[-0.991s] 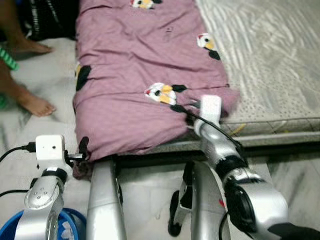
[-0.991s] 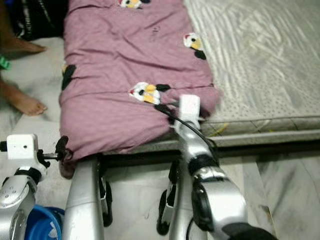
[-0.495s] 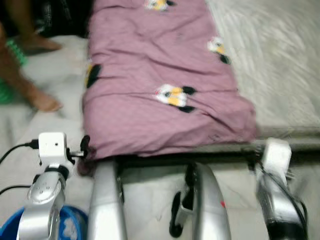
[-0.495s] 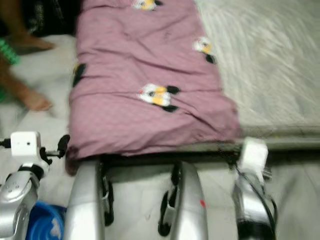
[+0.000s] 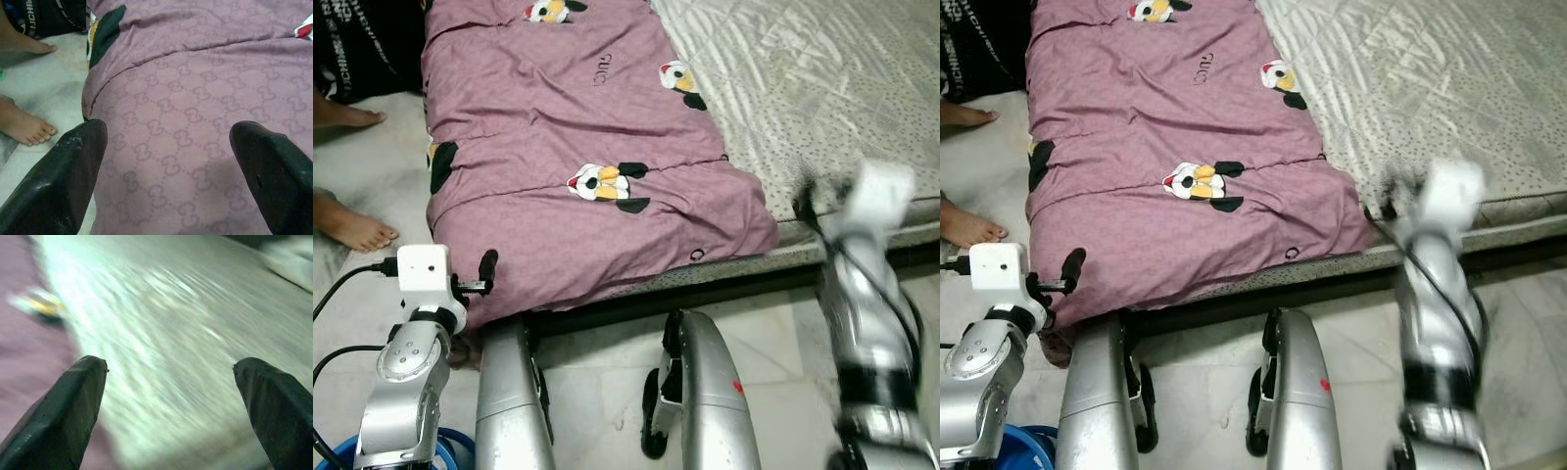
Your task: Clean up the room
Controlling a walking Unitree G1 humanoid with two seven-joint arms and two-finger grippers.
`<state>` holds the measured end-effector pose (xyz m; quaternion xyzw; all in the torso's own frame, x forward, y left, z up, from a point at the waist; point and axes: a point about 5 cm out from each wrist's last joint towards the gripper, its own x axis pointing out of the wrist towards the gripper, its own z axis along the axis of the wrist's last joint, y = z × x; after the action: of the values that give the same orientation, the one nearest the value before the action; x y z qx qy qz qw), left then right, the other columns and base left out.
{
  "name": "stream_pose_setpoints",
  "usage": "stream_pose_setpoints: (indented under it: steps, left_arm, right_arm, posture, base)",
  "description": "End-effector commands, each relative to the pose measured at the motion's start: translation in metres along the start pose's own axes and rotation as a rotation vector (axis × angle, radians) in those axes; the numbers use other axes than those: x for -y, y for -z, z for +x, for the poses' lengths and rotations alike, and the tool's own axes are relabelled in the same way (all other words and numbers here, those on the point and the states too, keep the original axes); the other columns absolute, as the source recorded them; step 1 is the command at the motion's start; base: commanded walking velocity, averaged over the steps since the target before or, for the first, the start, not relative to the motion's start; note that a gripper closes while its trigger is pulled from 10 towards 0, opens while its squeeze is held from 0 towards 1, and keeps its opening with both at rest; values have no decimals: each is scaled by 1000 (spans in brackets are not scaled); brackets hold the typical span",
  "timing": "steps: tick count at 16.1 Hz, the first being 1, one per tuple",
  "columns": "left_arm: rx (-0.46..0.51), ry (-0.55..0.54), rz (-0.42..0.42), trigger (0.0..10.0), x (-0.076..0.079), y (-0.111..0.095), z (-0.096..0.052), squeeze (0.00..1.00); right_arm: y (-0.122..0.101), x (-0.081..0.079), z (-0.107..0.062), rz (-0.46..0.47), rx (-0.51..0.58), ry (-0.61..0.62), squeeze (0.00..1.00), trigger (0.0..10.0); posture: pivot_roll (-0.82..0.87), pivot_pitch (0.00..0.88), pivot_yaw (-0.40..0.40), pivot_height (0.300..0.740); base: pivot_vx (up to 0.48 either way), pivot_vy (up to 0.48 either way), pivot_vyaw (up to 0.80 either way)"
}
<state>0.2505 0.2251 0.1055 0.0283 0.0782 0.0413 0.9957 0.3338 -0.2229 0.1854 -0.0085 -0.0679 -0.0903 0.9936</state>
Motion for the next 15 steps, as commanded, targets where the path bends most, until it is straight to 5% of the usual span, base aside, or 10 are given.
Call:
stream_pose_setpoints:
  steps: [1, 4, 6, 7, 8, 12, 15]
  left_arm:
    - [-12, 1, -7, 10000, 0, 4, -2, 0]
    - [-3, 21, -20, 10000, 6, 3, -2, 0]
    - [-1, 31, -15, 10000, 7, 2, -1, 0]
    - [-1, 33, -14, 10000, 6, 2, 0, 0]
    - [-4, 38, -11, 10000, 7, 3, 1, 0]
    - [0, 44, -8, 10000, 8, 1, 4, 0]
    - [-5, 49, -10, 10000, 8, 3, 4, 0]
  right_arm:
    - [13, -8, -1, 20, -43, -66, 0, 10000]
    - [29, -51, 19, 16, -133, -231, 0, 10000]
    - [45, -88, 24, 94, -215, -294, 0, 10000]
    - [55, -104, 20, 141, -281, -315, 0, 10000]
    - [85, -123, 4, 196, -473, -288, 0, 10000]
    - [117, -131, -18, 229, -653, -216, 0, 10000]
    - [128, -94, -16, 228, -687, -63, 0, 10000]
  posture:
    - [58, 238, -58, 553]
    - [68, 249, -58, 553]
    - [85, 257, -55, 553]
    - [87, 255, -54, 553]
    - [88, 255, -54, 553]
    - [105, 254, -52, 553]
    - [87, 251, -58, 553]
  base:
    - [0, 0, 0]
    - [0, 0, 0]
    - [0, 0, 0]
    - [0, 0, 0]
    - [0, 0, 0]
    - [0, 0, 0]
    - [0, 0, 0]
